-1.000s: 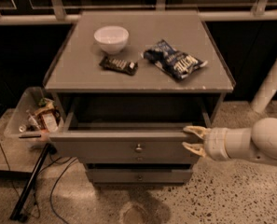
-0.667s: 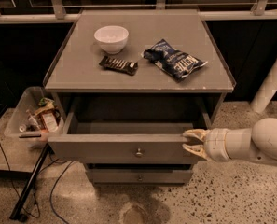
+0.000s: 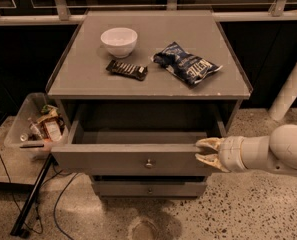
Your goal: Open top drawer
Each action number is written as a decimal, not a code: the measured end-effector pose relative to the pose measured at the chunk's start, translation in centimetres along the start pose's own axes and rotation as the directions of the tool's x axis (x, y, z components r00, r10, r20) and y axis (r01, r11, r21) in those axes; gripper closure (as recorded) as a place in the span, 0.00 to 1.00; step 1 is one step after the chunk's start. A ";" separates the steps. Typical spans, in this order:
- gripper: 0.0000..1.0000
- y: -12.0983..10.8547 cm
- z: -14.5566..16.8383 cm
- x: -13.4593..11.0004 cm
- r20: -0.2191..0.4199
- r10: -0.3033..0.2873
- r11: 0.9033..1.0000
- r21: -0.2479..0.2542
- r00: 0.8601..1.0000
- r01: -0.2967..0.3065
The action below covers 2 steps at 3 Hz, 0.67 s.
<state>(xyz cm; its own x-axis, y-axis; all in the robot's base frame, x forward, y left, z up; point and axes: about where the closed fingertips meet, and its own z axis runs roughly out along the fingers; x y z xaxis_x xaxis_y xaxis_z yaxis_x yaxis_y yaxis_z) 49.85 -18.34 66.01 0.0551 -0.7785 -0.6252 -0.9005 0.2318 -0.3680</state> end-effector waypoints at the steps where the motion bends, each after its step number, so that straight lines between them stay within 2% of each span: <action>1: 0.56 -0.2 0.1 -0.1 0.000 -0.001 1.000 -0.005 1.000 0.001; 2: 0.33 -0.3 0.3 -0.2 -0.003 0.002 1.000 -0.012 1.000 -0.002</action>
Offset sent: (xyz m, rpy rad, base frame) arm 0.0277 0.0382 -0.1088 -0.0307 0.1722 0.0251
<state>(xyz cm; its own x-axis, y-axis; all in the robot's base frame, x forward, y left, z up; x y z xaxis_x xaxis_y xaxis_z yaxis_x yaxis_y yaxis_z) 50.20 -18.07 66.01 0.0523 -0.7798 -0.6239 -0.9056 0.2263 -0.3587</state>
